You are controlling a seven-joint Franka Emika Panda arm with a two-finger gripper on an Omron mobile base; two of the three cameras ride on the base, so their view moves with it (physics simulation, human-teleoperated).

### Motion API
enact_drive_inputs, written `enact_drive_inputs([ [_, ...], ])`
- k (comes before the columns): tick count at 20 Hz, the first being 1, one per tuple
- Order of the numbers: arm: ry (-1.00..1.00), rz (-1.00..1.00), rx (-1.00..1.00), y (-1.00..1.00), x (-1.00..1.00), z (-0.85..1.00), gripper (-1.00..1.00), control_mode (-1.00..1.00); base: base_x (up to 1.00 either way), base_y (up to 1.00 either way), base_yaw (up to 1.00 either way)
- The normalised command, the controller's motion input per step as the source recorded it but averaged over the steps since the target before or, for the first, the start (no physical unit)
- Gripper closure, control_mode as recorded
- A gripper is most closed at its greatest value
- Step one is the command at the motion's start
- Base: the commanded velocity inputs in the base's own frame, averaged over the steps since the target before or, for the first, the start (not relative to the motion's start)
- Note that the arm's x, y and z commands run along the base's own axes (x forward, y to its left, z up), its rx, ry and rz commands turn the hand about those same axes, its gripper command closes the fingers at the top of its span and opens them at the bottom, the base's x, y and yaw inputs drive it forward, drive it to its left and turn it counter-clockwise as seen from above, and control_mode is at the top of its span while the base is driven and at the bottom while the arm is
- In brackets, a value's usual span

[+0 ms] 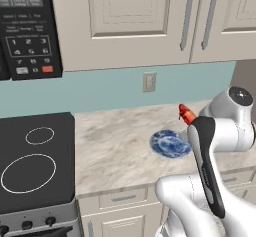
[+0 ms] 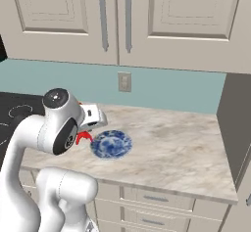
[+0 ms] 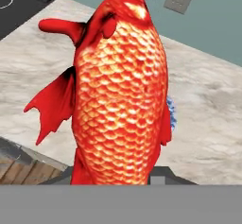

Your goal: Place the fish on the counter behind the older fish on the same shelf of the fridge to maintain FIFO order. Close the fridge door when finished.

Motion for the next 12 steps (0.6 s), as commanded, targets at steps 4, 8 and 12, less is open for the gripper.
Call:
enact_drive_inputs([
  [4, 0.00, 0.00, 0.00, 0.00, 0.00, 0.00, 1.00, 1.00, -0.46, 0.84, 0.00],
  [8, 0.00, 0.00, 0.00, 0.00, 0.00, 0.00, 1.00, 1.00, -0.62, 0.79, -0.05],
  [12, 0.00, 0.00, 0.00, 0.00, 0.00, 0.00, 1.00, 1.00, -0.70, 0.46, -0.21],
])
